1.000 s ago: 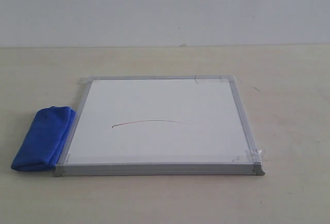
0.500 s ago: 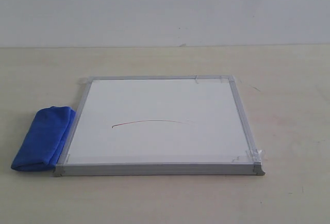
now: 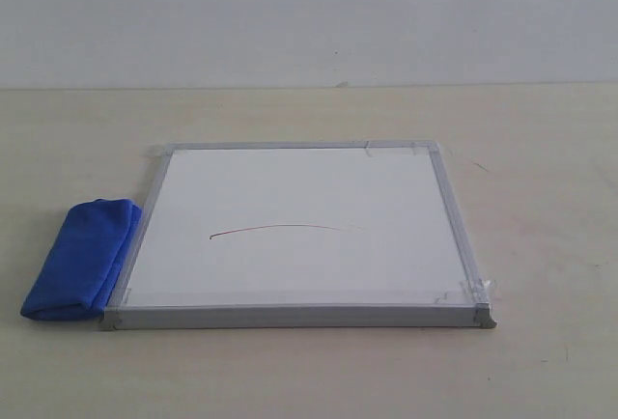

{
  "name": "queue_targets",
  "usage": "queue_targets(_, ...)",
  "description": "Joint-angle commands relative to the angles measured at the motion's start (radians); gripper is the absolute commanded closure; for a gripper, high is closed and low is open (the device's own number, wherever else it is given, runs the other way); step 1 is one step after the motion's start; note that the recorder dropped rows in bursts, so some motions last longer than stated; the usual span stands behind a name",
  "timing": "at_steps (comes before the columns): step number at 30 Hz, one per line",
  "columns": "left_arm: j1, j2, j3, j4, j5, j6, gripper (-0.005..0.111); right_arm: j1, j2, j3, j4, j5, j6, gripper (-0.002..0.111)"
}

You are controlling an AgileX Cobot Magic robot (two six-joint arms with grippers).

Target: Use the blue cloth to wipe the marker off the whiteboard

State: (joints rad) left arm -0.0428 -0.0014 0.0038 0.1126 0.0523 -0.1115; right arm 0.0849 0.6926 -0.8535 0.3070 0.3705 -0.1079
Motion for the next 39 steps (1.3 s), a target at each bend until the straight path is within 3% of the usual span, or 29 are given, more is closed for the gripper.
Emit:
queue_targets(1,-0.003,0.001,-0.004,0.001,0.000,-0.001,0.102,0.143,0.225,-0.021,0.223,-0.041,-0.328,0.107)
queue_targets(4,-0.003,0.001,-0.004,0.001,0.000,-0.001,0.102,0.317,0.379,-0.027,0.238,-0.140,-0.422,0.107)
queue_targets(9,-0.003,0.001,-0.004,0.001,0.000,-0.001,0.102,0.518,0.587,-0.067,0.238,-0.251,-0.452,0.107)
queue_targets(13,-0.003,0.001,-0.004,0.001,0.000,-0.001,0.102,0.658,0.809,-0.194,0.238,-0.227,-0.434,0.107)
queue_targets(16,-0.003,0.001,-0.004,0.001,0.000,-0.001,0.102,0.695,0.924,-0.299,0.238,-0.195,-0.404,0.105)
queue_targets(20,-0.003,0.001,-0.004,0.001,0.000,-0.001,0.102,0.747,1.111,-0.487,0.238,-0.121,-0.403,0.075)
queue_targets(24,-0.003,0.001,-0.004,0.001,0.000,-0.001,0.102,0.764,1.306,-0.706,0.238,-0.064,-0.324,0.062)
queue_targets(29,-0.003,0.001,-0.004,0.001,0.000,-0.001,0.102,0.764,1.502,-0.916,0.238,0.088,-0.275,0.016)
queue_targets(39,-0.003,0.001,-0.004,0.001,0.000,-0.001,0.102,0.764,1.648,-0.931,0.238,-0.082,-0.095,0.015)
